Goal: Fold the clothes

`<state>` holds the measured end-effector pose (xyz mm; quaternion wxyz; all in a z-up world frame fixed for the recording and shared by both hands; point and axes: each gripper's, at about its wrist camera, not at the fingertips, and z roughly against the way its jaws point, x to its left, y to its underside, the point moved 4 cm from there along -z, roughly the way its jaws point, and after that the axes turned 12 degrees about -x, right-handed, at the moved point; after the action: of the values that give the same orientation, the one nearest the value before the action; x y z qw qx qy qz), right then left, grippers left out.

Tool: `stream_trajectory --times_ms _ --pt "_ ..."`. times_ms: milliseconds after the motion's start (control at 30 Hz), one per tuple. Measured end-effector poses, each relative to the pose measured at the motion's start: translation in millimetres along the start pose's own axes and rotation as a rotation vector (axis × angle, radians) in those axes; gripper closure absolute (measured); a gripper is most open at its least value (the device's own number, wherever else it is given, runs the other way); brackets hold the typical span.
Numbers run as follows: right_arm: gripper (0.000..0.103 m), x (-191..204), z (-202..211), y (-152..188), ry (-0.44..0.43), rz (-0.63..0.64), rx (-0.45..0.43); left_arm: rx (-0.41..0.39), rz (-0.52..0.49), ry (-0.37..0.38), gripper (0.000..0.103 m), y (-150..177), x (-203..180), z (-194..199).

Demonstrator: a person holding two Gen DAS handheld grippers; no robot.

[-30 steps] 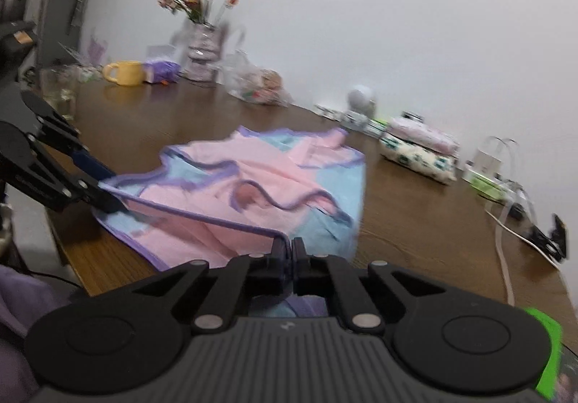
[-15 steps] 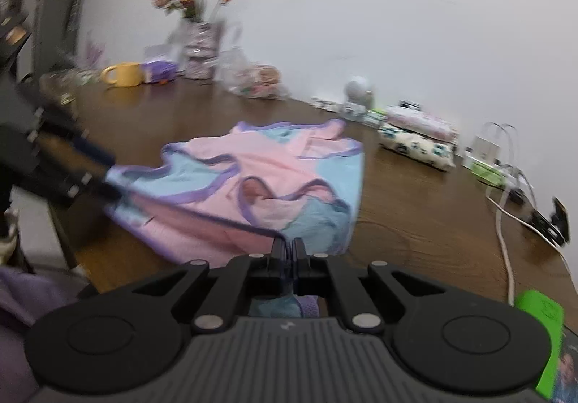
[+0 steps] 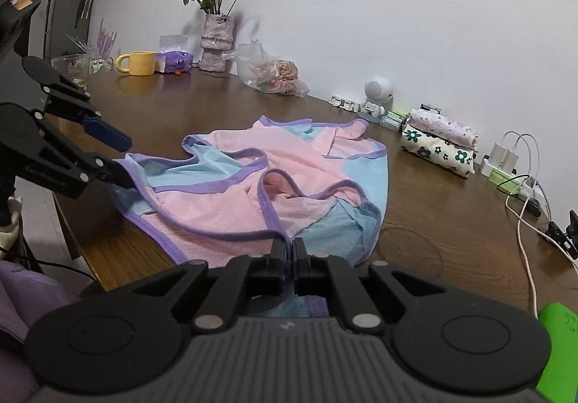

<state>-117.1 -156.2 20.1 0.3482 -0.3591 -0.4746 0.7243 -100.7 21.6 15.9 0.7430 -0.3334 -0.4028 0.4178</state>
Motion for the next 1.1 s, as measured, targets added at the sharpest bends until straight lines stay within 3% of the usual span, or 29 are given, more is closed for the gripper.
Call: stream_trajectory --times_ms 133,333,400,433,500,600,700,967,1100 --pt "0.099 4.2 -2.0 -3.6 -0.018 0.013 -0.006 -0.035 -0.059 -0.049 0.065 -5.4 -6.2 3.8" --pt "0.099 7.2 -6.8 -15.4 -0.015 0.025 -0.023 -0.085 -0.108 -0.006 0.061 -13.4 -19.5 7.4" --pt "0.099 6.4 -7.8 -15.4 -0.007 0.020 -0.020 -0.098 -0.105 -0.017 0.067 -12.1 -20.5 6.4" --pt "0.099 5.1 -8.8 -15.6 0.003 0.015 -0.016 -0.105 -0.095 -0.021 0.073 -12.2 -19.4 6.4" --pt "0.099 1.1 -11.0 -16.4 0.030 0.001 -0.011 -0.117 -0.050 -0.026 0.100 -13.9 -12.8 6.0" --pt "0.099 -2.9 -11.1 -19.2 0.056 -0.009 -0.021 -0.108 0.042 -0.049 0.100 -16.4 1.5 0.1" --pt "0.090 -2.4 -11.9 -16.0 0.064 -0.003 -0.017 -0.075 0.107 -0.061 0.100 -13.1 10.8 -7.4" --pt "0.071 8.0 -10.9 -5.8 0.003 0.039 0.036 -0.042 0.181 -0.082 0.100 -6.8 22.6 -9.7" --pt "0.071 13.4 -10.1 -0.7 -0.030 0.061 0.064 -0.033 0.210 -0.093 0.100 -5.2 27.9 -8.9"
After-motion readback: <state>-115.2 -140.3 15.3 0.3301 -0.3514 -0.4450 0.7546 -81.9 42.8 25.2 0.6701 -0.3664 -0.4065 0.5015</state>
